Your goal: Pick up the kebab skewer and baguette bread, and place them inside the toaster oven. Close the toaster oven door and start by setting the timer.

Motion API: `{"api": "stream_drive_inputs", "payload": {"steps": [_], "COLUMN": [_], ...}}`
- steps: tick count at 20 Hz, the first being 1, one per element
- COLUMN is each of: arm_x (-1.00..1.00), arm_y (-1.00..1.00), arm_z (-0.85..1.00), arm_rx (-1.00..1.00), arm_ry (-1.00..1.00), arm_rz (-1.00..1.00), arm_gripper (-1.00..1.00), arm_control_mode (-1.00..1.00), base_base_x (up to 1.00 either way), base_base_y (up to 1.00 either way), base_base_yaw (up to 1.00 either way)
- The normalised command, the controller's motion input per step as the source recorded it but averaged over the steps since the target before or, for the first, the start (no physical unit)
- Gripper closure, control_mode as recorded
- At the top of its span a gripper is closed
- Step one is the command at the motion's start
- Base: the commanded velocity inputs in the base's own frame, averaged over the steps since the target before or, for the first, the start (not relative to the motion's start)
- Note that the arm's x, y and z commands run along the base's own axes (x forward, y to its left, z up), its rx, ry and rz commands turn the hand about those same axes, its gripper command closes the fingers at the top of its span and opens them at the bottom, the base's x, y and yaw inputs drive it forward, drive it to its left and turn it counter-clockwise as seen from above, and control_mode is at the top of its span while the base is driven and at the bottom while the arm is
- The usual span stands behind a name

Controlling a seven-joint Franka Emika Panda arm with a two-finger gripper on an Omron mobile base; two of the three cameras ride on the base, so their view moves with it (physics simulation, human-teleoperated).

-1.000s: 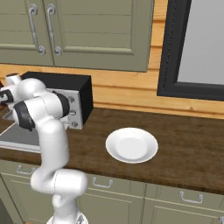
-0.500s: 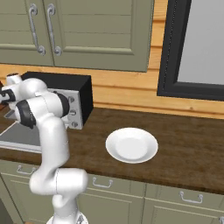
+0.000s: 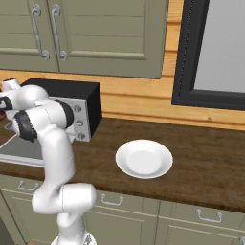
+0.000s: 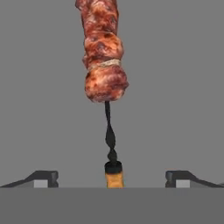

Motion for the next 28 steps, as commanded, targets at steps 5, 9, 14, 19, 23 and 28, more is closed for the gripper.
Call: {"api": "stream_drive_inputs", "payload": {"steps": [5, 9, 14, 19, 23, 28], "arm_x": [-0.72, -0.74, -0.50, -0.02, 0.14, 0.01], "arm_y": [-0.36, -0.34, -0.56, -0.59, -0.12, 0.00], "arm_z": [0.01, 0.00, -0.06, -0.34, -0.20, -0.23], "arm_rx": [0.02, 0.05, 0.07, 0.04, 0.04, 0.04], "arm_ry": [0.00, 0.00, 0.01, 0.02, 0.00, 0.00], "arm_rz": [0.00, 0.00, 0.00, -0.01, 0.00, 0.00], "arm_gripper": [-1.00, -1.00, -1.00, -1.00, -1.00, -1.00], "arm_control_mode": [-1.00, -1.00, -1.00, -1.00, -1.00, -1.00], "base_base_x": [0.00, 0.00, 0.00, 0.00, 0.00, 0.00], "base_base_y": [0.00, 0.00, 0.00, 0.00, 0.00, 0.00], "base_base_yaw": [0.00, 0.00, 0.00, 0.00, 0.00, 0.00]}}
